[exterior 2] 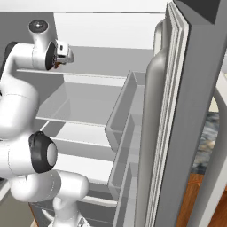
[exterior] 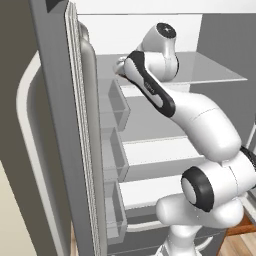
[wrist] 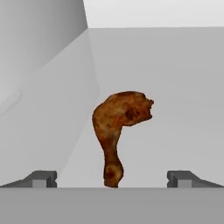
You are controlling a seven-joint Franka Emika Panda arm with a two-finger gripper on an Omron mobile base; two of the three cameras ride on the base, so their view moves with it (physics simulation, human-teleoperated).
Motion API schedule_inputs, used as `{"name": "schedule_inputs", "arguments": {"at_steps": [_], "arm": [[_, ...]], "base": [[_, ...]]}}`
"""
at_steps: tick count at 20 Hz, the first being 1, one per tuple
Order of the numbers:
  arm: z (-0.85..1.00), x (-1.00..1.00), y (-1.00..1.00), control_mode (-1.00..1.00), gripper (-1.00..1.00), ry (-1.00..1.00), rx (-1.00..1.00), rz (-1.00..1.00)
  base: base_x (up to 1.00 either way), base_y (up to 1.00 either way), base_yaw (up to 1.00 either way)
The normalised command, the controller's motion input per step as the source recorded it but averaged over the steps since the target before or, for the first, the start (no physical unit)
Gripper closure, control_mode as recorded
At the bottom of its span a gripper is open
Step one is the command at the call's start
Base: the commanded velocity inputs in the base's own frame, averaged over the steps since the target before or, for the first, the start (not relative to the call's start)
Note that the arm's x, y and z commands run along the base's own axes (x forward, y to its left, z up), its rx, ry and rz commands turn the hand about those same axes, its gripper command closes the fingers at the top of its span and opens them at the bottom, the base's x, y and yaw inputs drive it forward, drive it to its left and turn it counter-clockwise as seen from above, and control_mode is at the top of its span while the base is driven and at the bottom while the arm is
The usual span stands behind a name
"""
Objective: Open the fridge, remove the peach, cucumber, and chicken drumstick, and place them on any counter.
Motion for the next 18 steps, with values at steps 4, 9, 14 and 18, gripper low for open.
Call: {"name": "schedule_inputs", "arguments": {"at_steps": [4,9,14,18], "arm": [[-0.13,0.37,0.09,-1.0,-1.0,0.0,0.0,0.0],[-0.11,0.29,0.05,-1.0,-1.0,0.01,0.0,0.0],[-0.09,0.12,0.03,-1.0,-1.0,0.0,0.0,0.0],[-0.15,0.14,0.1,-1.0,-1.0,0.0,0.0,0.0]], "base": [[0.0,0.0,0.0],[0.0,0.0,0.0],[0.0,0.0,0.0],[0.0,0.0,0.0]]}}
